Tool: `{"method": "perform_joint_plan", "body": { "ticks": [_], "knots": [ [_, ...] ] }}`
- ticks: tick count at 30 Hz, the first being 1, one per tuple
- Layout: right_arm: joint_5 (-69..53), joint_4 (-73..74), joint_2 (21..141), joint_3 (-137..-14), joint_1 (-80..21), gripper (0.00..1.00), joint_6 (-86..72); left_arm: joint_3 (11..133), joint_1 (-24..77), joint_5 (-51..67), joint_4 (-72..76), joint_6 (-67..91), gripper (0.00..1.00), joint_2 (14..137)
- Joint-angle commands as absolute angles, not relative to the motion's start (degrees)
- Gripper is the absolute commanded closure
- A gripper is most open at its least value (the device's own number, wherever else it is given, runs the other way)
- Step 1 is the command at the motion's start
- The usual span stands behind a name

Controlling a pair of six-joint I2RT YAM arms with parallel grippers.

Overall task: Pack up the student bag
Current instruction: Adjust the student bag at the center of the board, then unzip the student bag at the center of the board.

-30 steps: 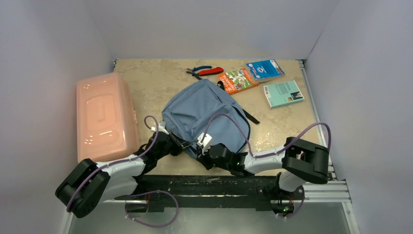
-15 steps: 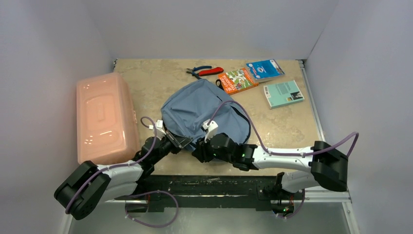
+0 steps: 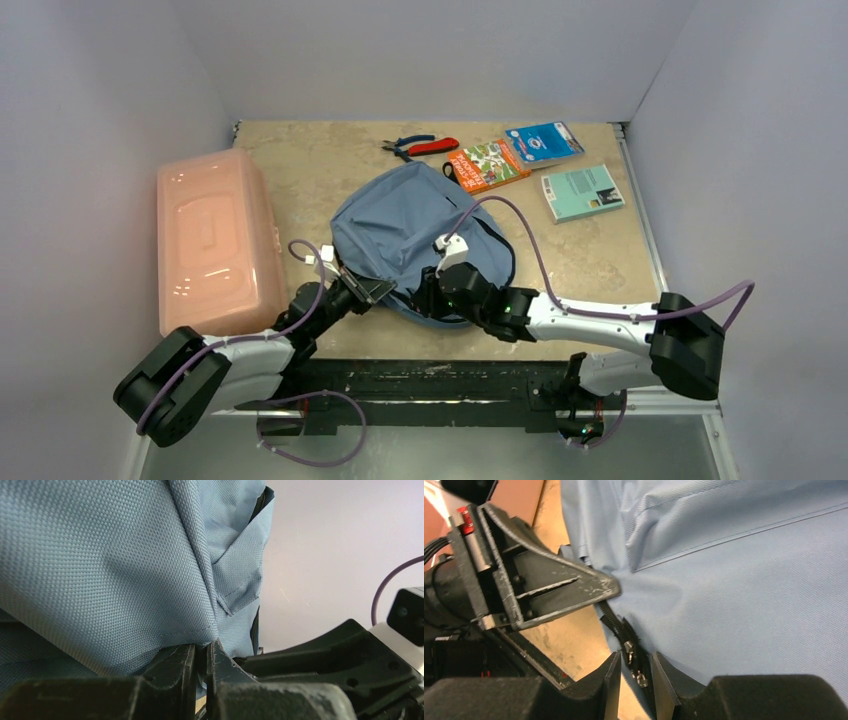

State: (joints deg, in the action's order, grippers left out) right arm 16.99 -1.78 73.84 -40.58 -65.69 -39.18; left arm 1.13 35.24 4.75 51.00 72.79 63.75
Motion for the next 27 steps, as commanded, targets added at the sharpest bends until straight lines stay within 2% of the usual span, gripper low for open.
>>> {"method": "perform_joint_plan", "body": {
  "ticks": [1,12,19,27],
  "knots": [
    [16.5,-3.4,73.0,-39.4,-63.8,0.67,-39.0,1.1,35.0,4.5,58.7,70.8,1.00,63.4],
    [13.1,-8.6,78.3,-41.8,-63.5,0.71,-34.5,1.4,35.1,5.2,58.6,70.8,1.00,63.7],
    [14.0,-9.1,79.8,-43.3,-63.5,0.80,-33.6,0.9,35.1,5.5,59.4,71.0,1.00,63.9],
    [14.0,-10.0,79.8,-43.6,-62.8,0.77,-34.0,1.1,35.0,5.8,60.6,71.0,1.00,65.3]
  ]
}}
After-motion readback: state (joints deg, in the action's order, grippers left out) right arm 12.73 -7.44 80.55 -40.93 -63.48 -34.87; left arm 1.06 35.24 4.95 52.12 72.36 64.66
